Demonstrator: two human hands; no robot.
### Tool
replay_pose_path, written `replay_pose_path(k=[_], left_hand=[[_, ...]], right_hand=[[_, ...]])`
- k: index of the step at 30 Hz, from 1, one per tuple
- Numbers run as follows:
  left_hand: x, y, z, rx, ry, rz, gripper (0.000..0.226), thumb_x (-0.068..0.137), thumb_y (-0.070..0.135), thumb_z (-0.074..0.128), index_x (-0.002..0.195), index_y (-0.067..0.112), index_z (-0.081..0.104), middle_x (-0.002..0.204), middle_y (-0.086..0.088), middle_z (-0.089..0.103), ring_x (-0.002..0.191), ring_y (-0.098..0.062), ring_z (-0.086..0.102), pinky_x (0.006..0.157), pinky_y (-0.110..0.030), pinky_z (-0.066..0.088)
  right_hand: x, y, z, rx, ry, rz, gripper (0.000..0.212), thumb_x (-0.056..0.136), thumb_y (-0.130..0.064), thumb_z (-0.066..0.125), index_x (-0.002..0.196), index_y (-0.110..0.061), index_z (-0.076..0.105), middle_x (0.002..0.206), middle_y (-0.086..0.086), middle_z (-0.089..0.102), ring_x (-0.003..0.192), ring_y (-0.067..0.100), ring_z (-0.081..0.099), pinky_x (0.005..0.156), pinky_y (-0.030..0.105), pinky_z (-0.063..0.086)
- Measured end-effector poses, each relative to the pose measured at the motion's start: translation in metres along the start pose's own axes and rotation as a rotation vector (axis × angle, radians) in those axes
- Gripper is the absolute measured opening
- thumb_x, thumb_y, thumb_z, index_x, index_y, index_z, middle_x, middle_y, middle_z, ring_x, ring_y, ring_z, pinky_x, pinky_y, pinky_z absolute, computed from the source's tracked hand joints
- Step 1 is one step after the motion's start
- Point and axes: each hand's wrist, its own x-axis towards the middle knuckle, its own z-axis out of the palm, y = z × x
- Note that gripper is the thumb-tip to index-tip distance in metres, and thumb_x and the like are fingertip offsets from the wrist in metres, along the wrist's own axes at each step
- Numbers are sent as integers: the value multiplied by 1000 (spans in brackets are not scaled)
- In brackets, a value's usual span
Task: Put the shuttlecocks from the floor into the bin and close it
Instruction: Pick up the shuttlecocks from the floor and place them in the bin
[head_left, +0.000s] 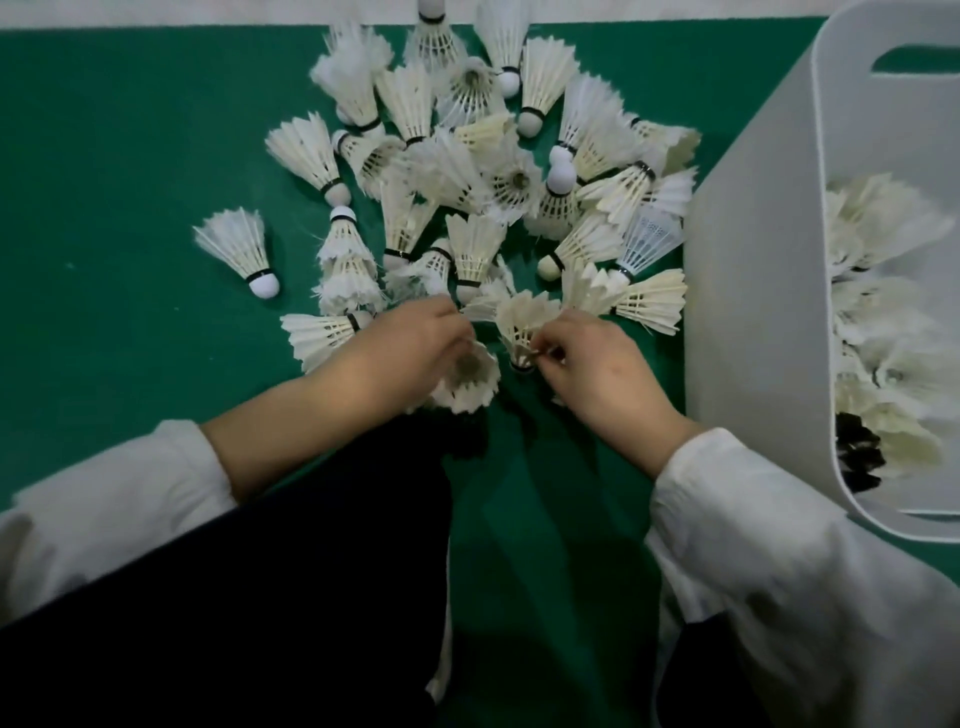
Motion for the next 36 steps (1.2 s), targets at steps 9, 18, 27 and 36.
replay_pose_path(k=[9,18,27,36], left_hand=[[-8,-13,-46,-359,257,-429,10,94,8,40,94,16,45,89,-14,66,51,-8,63,46,-23,47],[-30,-17,-18,-400,75,-373,57,89,21,55,142,16,34,129,2,30,99,-12,58,87,-29,48],[-9,9,22,215,49,-333,67,83,30,65,133,1,32,139,-18,26,83,-31,60,64,-40,55],[-19,-3,-6,17,91,-182,44,74,-13,61,117,-7,53,115,-22,49,75,-34,60,54,-31,48]], right_hand=[[0,4,9,43,32,49,12,86,-17,59,91,-17,70,96,4,62,91,27,59,77,45,51],[1,3,9,26,35,17,14,88,-13,58,94,-9,71,98,9,63,89,28,60,76,32,44],[2,-4,9,9,15,7,17,90,-14,55,99,-9,68,102,8,60,96,26,58,79,32,43],[-8,-8,-3,57,19,-26,14,88,-12,56,95,-9,67,99,7,60,93,26,59,82,39,48]])
